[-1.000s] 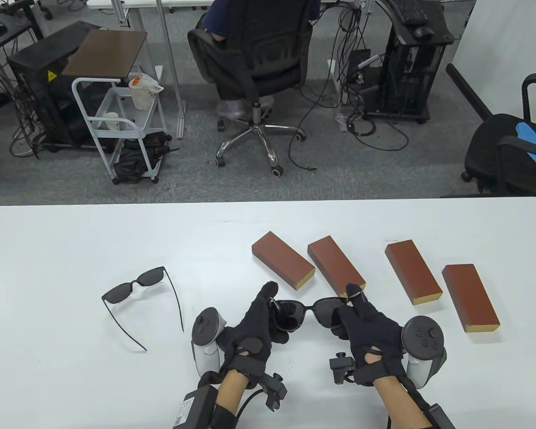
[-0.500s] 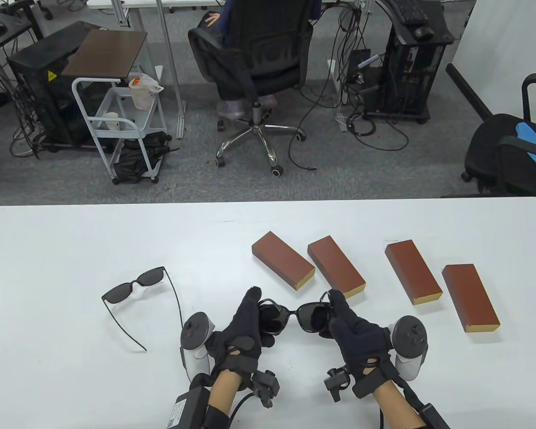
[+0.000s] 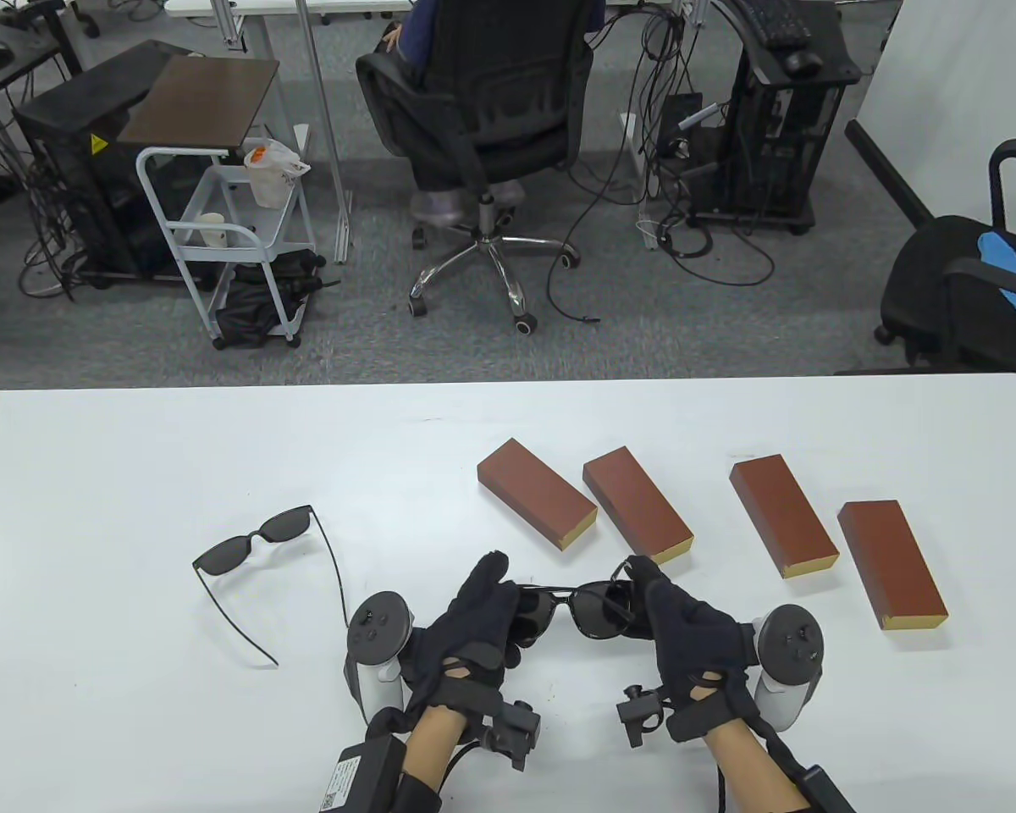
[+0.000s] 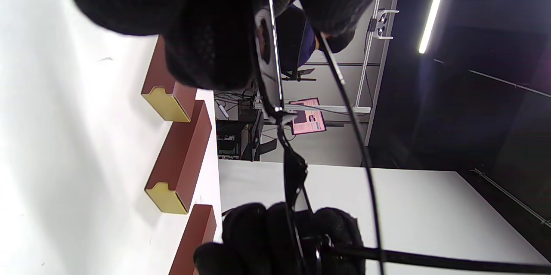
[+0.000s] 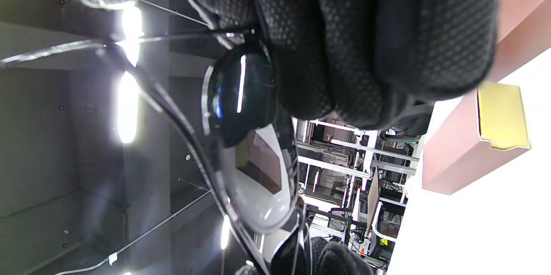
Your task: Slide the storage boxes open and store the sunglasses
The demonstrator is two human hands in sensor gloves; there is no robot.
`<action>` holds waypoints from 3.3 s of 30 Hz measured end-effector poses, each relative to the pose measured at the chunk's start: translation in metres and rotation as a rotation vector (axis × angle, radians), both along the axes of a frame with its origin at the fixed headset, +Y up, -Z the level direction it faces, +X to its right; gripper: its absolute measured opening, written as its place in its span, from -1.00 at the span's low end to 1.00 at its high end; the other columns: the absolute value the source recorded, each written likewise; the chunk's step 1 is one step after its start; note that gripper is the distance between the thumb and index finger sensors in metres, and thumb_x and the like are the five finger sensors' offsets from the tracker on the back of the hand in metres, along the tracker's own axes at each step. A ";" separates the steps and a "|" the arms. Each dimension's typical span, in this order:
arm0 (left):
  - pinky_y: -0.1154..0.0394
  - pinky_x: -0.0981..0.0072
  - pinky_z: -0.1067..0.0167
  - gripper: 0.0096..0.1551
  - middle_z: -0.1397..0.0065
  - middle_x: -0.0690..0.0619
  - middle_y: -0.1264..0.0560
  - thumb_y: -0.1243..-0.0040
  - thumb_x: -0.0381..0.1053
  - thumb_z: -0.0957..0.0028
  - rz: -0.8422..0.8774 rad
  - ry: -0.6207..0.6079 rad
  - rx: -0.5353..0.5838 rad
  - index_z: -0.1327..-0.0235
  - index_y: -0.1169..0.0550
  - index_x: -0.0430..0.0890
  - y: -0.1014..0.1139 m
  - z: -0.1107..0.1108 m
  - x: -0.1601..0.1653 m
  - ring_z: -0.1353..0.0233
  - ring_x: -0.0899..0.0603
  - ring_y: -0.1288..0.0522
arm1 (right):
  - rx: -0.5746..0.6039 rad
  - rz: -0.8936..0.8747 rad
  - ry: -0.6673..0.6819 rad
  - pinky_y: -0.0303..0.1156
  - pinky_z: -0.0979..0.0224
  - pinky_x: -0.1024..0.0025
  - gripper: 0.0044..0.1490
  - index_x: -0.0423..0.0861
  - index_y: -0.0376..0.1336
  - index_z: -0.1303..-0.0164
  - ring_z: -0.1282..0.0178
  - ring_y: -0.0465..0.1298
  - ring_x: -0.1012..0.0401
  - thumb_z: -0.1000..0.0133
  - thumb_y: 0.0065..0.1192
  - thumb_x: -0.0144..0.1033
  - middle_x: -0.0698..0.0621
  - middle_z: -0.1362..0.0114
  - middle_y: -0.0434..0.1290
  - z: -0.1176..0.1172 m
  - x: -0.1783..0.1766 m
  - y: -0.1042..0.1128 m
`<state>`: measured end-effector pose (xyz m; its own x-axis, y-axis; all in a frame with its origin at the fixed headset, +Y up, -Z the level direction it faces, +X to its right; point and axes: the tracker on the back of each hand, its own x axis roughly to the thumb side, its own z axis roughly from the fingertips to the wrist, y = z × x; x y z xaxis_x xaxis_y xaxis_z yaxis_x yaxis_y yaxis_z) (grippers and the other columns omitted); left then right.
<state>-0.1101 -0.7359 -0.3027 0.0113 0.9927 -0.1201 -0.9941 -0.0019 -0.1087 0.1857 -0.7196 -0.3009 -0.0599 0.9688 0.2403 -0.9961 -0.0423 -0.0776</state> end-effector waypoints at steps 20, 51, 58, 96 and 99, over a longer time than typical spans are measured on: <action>-0.59 0.04 0.16 -0.25 -0.31 -0.13 -0.58 -0.09 0.18 -0.10 0.088 -0.038 0.007 -0.53 -0.29 -0.07 -0.002 0.001 0.000 -0.01 -0.13 -0.67 | -0.068 0.069 -0.053 0.71 0.23 0.19 -0.37 -0.04 0.48 0.07 0.24 0.76 -0.03 0.10 0.22 0.17 -0.10 0.15 0.74 0.000 0.005 -0.003; -0.62 -0.04 0.07 -0.42 -0.30 -0.12 -0.64 -0.22 0.03 -0.07 0.118 -0.148 -0.036 -0.38 -0.51 -0.05 -0.014 -0.003 0.001 -0.08 -0.17 -0.72 | -0.032 0.387 -0.156 0.70 0.24 0.20 -0.46 0.01 0.50 0.10 0.27 0.76 0.03 0.23 0.48 0.01 -0.04 0.19 0.75 0.001 0.013 0.003; -0.63 -0.05 0.09 -0.44 -0.26 -0.11 -0.67 -0.24 0.01 -0.04 0.059 -0.133 -0.036 -0.33 -0.57 -0.04 -0.020 -0.003 -0.001 -0.05 -0.16 -0.74 | 0.271 0.809 -0.137 0.48 -0.23 -0.02 -0.30 0.04 0.38 -0.11 -0.24 0.48 -0.16 0.20 0.41 0.11 -0.18 -0.30 0.46 0.014 -0.016 0.020; -0.48 -0.20 -0.11 -0.35 -0.43 -0.08 -0.52 -0.22 0.14 -0.01 -0.850 0.052 0.233 -0.41 -0.50 0.06 0.013 -0.006 -0.029 -0.29 -0.27 -0.56 | 0.212 1.519 0.253 0.54 -0.14 0.07 -0.52 0.06 0.52 0.14 -0.04 0.60 0.02 0.27 0.49 -0.13 -0.01 0.00 0.64 0.014 -0.072 -0.028; -0.47 -0.21 -0.12 -0.35 -0.45 -0.08 -0.51 -0.21 0.15 -0.01 -0.859 0.051 0.244 -0.42 -0.49 0.06 0.015 -0.006 -0.026 -0.31 -0.26 -0.56 | 0.194 1.514 0.255 0.54 -0.14 0.07 -0.52 0.06 0.52 0.15 -0.05 0.60 0.02 0.27 0.50 -0.11 -0.02 -0.01 0.63 0.013 -0.071 -0.031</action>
